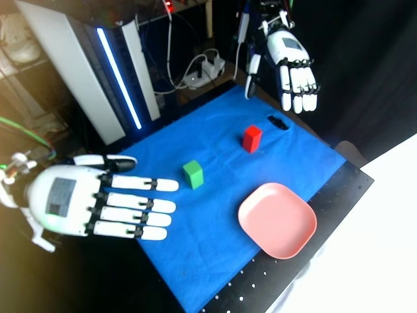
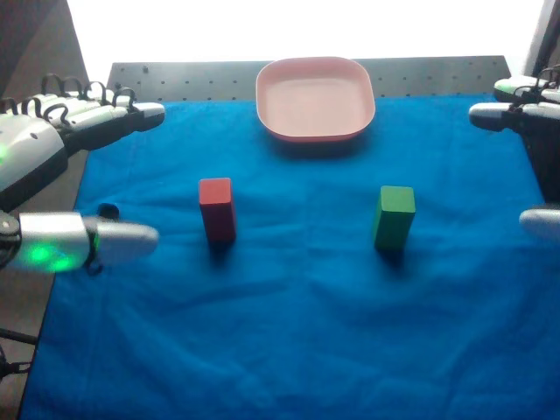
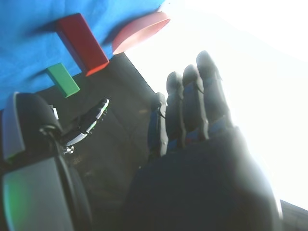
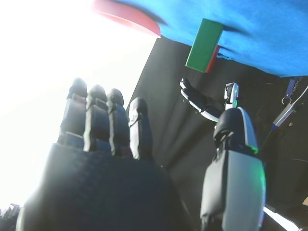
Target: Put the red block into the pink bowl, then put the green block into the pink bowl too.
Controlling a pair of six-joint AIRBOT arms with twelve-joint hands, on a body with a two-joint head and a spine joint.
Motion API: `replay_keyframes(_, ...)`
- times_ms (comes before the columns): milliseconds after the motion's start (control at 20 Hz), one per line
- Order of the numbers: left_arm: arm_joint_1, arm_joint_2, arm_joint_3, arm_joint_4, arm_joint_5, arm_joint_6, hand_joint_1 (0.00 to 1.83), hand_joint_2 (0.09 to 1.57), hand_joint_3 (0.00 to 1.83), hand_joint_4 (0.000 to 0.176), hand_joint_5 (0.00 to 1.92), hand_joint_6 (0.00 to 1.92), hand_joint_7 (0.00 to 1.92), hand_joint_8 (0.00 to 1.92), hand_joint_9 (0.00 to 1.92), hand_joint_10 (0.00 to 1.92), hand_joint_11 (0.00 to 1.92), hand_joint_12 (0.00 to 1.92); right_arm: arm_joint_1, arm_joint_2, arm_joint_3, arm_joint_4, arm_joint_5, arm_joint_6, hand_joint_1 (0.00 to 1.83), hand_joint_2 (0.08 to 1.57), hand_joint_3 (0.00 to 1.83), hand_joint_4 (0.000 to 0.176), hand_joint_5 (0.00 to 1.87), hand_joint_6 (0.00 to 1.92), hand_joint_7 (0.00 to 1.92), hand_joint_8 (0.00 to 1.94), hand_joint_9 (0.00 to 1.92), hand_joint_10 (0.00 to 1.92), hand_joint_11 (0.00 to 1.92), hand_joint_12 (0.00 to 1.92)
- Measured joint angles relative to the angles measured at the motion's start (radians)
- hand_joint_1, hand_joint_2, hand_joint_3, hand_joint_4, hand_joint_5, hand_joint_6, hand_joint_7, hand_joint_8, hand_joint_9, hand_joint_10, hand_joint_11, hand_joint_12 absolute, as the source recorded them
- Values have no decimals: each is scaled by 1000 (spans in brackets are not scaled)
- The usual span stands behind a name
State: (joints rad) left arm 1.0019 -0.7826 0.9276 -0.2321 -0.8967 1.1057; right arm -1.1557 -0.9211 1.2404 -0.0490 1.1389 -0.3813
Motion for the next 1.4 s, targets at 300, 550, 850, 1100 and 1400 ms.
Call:
replay_keyframes(300,-80,-70,58,14,67,25,713,860,0,168,107,4,19,2,0,0,0,6,0,-3,3,-4,-1,2,446,1158,0,176,218,1,45,1,66,0,0,525)
replay_keyframes(550,-217,-201,170,77,228,25,754,840,0,147,163,8,158,13,102,16,78,48,0,-6,7,-8,-1,2,499,1151,1,157,255,0,81,1,77,0,19,474)
replay_keyframes(850,-280,-288,236,113,355,25,854,926,5,102,316,8,538,18,509,12,183,748,0,-8,12,-12,-1,2,527,1135,0,138,246,0,79,0,52,3,0,253)
replay_keyframes(1100,-288,-292,244,113,373,25,1091,1001,0,0,876,16,1073,33,1025,111,511,1255,0,-8,12,-13,-2,2,493,1140,2,162,231,0,83,3,59,3,40,300)
replay_keyframes(1400,-301,-292,245,127,378,25,1257,1128,0,0,850,945,1056,1070,949,928,729,1574,0,-10,12,-12,-1,2,465,1138,2,158,237,3,91,3,84,8,21,307)
